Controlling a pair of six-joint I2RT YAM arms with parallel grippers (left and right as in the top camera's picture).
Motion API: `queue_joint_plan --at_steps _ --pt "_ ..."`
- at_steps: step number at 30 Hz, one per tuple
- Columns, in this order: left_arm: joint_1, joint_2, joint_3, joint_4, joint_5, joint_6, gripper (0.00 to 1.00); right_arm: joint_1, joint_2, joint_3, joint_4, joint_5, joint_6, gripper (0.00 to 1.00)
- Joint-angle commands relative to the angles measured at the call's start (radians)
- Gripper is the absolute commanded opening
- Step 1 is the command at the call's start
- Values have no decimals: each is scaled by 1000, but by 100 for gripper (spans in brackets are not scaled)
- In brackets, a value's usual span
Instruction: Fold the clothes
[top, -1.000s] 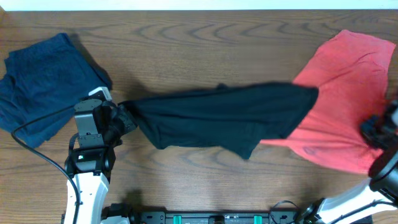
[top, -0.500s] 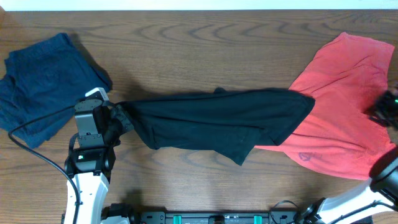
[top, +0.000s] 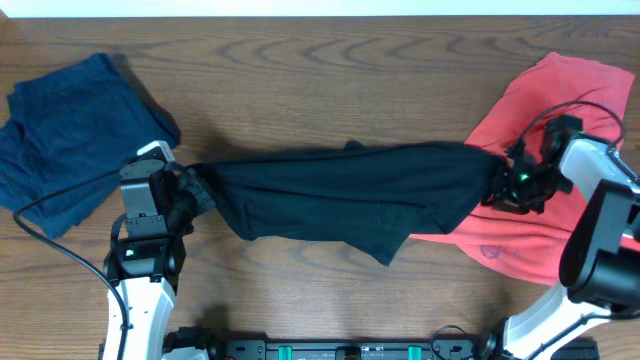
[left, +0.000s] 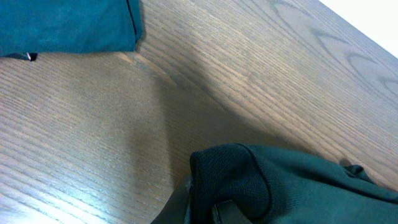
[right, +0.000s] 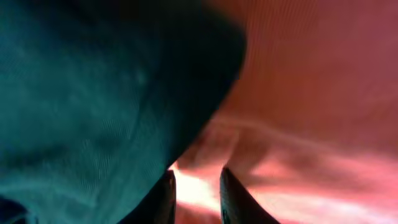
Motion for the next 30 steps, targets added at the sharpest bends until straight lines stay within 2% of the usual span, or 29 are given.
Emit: queue_joint_plan --at_steps 1,5,10,17,20,26,30 --pt "4 1 10 0 -31 13 8 18 3 -65 85 50 8 24" --pt "4 1 10 0 -29 12 9 1 3 -77 183 282 140 21" --pt "4 1 10 1 -30 13 9 -50 3 -76 288 470 153 14" --pt "4 1 10 1 -30 12 9 -219 6 -75 418 524 172 9" --pt "4 1 10 1 -30 12 9 -301 10 -71 437 607 172 9" --pt "4 1 10 1 -30 13 13 -490 10 -60 436 662 221 11" --pt "4 1 10 1 -30 13 13 -591 10 0 346 697 311 15"
